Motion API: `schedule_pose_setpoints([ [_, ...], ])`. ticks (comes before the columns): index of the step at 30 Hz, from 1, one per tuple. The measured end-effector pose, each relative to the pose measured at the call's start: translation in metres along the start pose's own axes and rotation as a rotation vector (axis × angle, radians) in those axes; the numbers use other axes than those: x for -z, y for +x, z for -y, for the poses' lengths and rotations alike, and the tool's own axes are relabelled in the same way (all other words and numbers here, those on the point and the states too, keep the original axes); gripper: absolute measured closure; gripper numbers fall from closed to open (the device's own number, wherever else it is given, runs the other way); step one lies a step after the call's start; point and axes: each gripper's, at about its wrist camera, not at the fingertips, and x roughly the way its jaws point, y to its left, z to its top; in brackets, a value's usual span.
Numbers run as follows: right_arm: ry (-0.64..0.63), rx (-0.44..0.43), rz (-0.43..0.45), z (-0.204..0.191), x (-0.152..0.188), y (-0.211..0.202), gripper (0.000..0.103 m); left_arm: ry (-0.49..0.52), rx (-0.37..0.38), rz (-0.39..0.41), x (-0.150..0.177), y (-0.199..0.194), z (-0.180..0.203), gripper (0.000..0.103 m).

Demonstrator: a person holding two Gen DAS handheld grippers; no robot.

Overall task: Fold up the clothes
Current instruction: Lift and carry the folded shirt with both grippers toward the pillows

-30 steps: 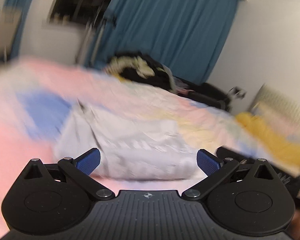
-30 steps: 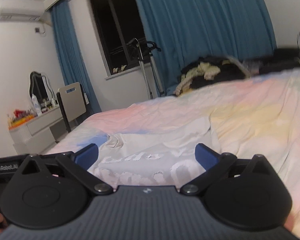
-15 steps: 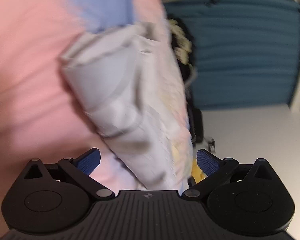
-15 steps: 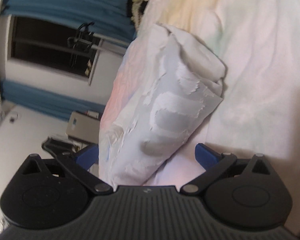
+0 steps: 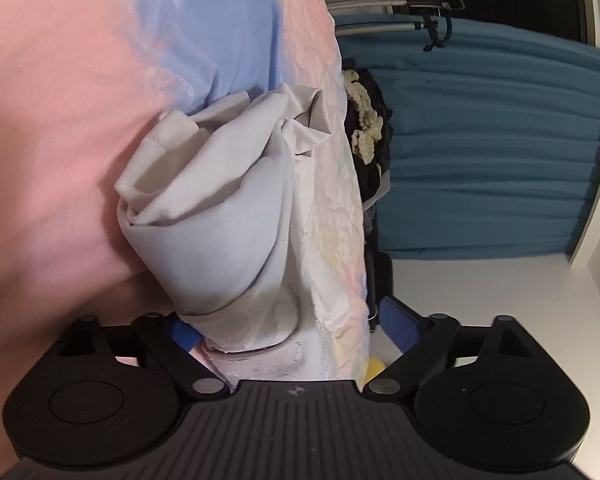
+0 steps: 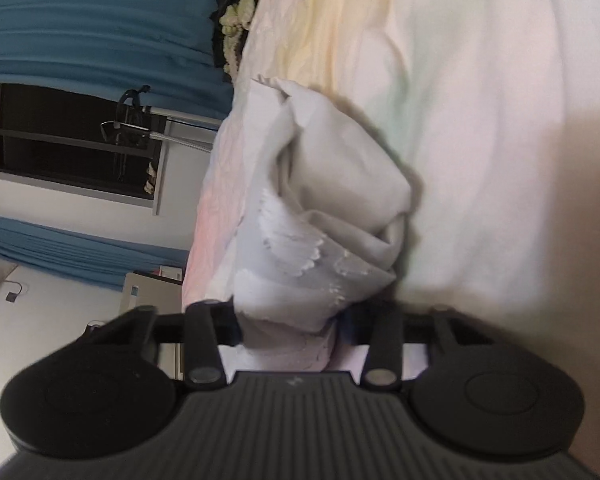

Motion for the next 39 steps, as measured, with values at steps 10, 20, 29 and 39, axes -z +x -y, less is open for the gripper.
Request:
schedule_pose_setpoints([
  [10,-0.06,-0.069,0.043,-0.009,0.021,-0.036,0.087,0.087,-0.017,0.0,0.007,-0.017,0.015,0.063],
  [20,-0.102,-0.137,0.166,-0.055,0.004,-0.122,0.088,0.182,0.079,-0.068,0.048,-0.019,0.1,0.076],
  [29,-0.103,-0.168,0.356,-0.083,-0.112,-0.192,0.088,0.305,0.129,-0.217,0.101,0.111,0.225,0.076],
  [39,-0.309,-0.069,0.62,-0.067,-0.252,-0.243,0.087,0.546,0.236,-0.381,0.179,0.291,0.278,0.075],
])
